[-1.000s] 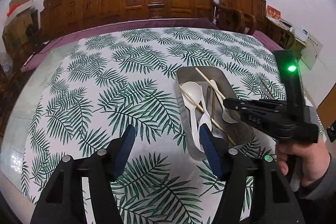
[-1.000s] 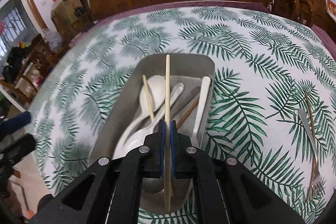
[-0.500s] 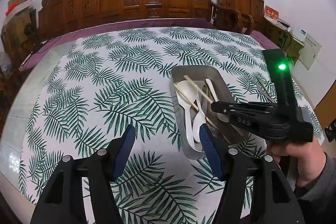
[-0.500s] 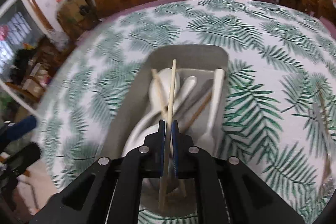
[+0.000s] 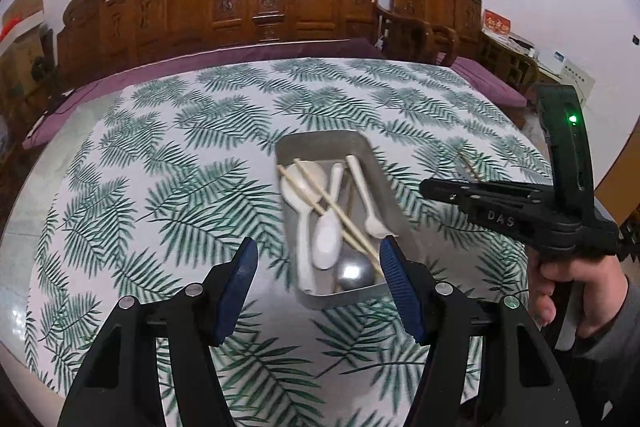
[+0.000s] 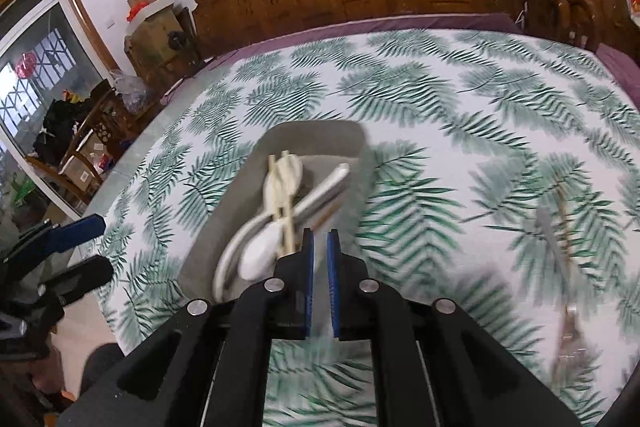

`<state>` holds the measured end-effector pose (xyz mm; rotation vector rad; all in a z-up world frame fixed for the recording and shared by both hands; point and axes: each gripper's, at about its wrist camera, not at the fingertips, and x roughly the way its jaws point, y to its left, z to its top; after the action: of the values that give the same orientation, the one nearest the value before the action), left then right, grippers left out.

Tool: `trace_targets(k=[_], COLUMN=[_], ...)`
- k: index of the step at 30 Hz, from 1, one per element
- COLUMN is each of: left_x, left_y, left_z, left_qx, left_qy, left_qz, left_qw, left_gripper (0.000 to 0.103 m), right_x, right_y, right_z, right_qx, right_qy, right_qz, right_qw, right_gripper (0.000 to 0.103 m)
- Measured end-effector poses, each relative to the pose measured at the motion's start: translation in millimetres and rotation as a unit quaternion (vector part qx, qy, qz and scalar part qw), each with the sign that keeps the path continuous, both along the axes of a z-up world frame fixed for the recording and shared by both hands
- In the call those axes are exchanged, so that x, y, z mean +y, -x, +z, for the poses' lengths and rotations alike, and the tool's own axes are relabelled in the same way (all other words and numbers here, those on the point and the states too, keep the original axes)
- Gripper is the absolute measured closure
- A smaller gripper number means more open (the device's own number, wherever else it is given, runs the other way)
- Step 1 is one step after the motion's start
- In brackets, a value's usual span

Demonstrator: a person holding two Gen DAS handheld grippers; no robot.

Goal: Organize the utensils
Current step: 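Lower the chopstick into the grey tray and open the right gripper, then grasp the metal fork on the cloth with the right gripper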

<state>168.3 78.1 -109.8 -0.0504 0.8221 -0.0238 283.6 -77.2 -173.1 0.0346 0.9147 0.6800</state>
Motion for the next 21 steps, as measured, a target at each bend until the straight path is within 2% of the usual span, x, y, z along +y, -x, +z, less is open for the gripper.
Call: trace_targets(k=[7, 9, 14, 21], left_x=[-31.7, -41.1, -60.3, -80.6], left_y=[-3.8, -5.8, -10.8, -15.6], left_z=[1.6, 0.9, -4.2, -12.2], left_qx=[-0.008, -0.009, -0.008, -0.002], left_qy=[0.009, 0.012, 0.013, 0.01], left_qz=[-0.018, -0.023, -0.033, -0.046], left_qw=[0.9998, 0.9996, 0.9993, 0.9989], left_gripper=[0.025, 0.024, 0.024, 0.024], right_x=[-71.8, -92.0, -141.4, -167.8], right_y=[-0.2, -1.0, -9.6, -26.5], right_z=[2.2, 1.3, -9.9, -39.4], right_qx=[-0.034, -0.042, -0.04, -0.015], right_qy=[0.054, 0.066, 0.089, 0.114], right_qz=[-0.009, -0.013, -0.036, -0.049], right_qw=[0.998, 0.997, 0.995, 0.992], right_gripper=[0.092, 0.082, 0.082, 0.082])
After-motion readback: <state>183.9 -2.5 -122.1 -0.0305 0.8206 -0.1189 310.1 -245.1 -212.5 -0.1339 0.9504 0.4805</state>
